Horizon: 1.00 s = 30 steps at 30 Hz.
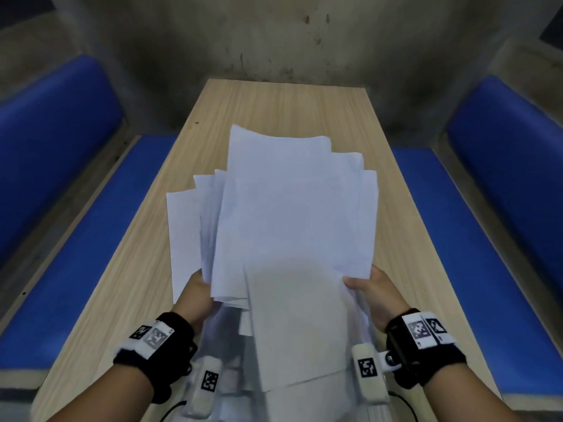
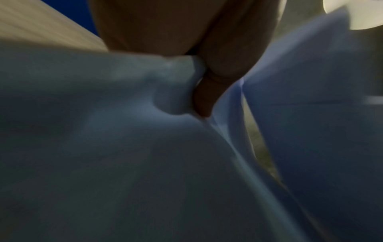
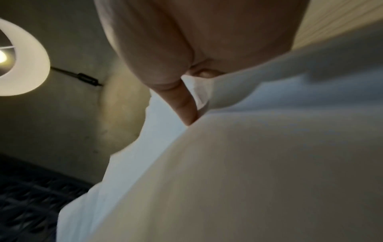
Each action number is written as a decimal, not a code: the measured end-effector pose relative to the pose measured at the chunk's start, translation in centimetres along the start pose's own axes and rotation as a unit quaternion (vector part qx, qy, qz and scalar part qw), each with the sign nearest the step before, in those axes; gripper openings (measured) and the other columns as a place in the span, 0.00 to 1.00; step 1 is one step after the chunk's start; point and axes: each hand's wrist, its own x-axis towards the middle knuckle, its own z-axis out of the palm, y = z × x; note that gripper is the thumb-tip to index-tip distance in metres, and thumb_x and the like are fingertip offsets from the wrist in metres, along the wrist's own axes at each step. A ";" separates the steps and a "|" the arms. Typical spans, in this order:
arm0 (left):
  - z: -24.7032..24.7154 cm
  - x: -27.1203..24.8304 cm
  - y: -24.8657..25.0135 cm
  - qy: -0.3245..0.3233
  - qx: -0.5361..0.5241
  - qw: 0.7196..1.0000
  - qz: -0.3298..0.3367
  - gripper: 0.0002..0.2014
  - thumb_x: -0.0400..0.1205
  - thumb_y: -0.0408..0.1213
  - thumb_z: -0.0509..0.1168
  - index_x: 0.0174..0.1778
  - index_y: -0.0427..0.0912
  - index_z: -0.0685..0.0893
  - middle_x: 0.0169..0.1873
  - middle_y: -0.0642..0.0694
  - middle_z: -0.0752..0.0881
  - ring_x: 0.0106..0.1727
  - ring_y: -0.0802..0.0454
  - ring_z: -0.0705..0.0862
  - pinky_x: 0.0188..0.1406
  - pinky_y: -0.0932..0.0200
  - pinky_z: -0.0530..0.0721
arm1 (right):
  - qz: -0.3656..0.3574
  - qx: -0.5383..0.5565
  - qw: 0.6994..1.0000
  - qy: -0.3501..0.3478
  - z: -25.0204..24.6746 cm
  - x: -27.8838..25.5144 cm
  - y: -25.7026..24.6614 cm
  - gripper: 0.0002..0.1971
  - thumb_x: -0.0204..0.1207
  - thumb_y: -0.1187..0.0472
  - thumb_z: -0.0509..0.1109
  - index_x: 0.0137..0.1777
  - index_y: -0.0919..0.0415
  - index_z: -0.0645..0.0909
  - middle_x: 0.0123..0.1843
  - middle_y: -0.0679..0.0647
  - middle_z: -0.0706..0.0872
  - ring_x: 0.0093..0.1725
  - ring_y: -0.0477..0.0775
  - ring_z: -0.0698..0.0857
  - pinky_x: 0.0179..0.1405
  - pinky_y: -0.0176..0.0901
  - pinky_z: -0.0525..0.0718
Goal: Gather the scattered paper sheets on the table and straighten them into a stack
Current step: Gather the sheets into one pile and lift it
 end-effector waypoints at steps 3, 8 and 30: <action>0.6 -1.0 1.5 -0.068 -0.023 0.997 0.003 0.09 0.79 0.23 0.63 0.47 0.36 0.87 0.40 0.41 0.92 0.43 0.44 0.87 0.42 0.54 0.84 | -0.022 -0.008 1.000 0.013 1.3 -0.3 0.1 0.19 0.77 0.71 0.68 0.65 0.53 0.78 0.57 0.47 0.88 0.57 0.47 0.86 0.55 0.38 0.81; 0.8 -1.6 0.9 -0.081 -0.067 0.992 -0.074 0.05 0.78 0.25 0.65 0.45 0.35 0.85 0.40 0.39 0.91 0.44 0.40 0.86 0.47 0.48 0.83 | 0.006 0.014 0.998 -0.066 2.2 -0.6 0.3 0.23 0.74 0.66 0.74 0.67 0.49 0.77 0.61 0.44 0.89 0.61 0.41 0.86 0.52 0.33 0.81; -2.4 4.6 0.4 0.203 0.137 0.969 -0.002 0.30 0.79 0.46 0.69 0.75 0.38 0.72 0.75 0.36 0.72 0.73 0.38 0.74 0.67 0.50 0.73 | 0.023 0.008 0.977 0.211 -4.5 1.4 1.6 0.16 0.74 0.74 0.69 0.61 0.66 0.82 0.61 0.69 0.87 0.60 0.70 0.86 0.66 0.66 0.79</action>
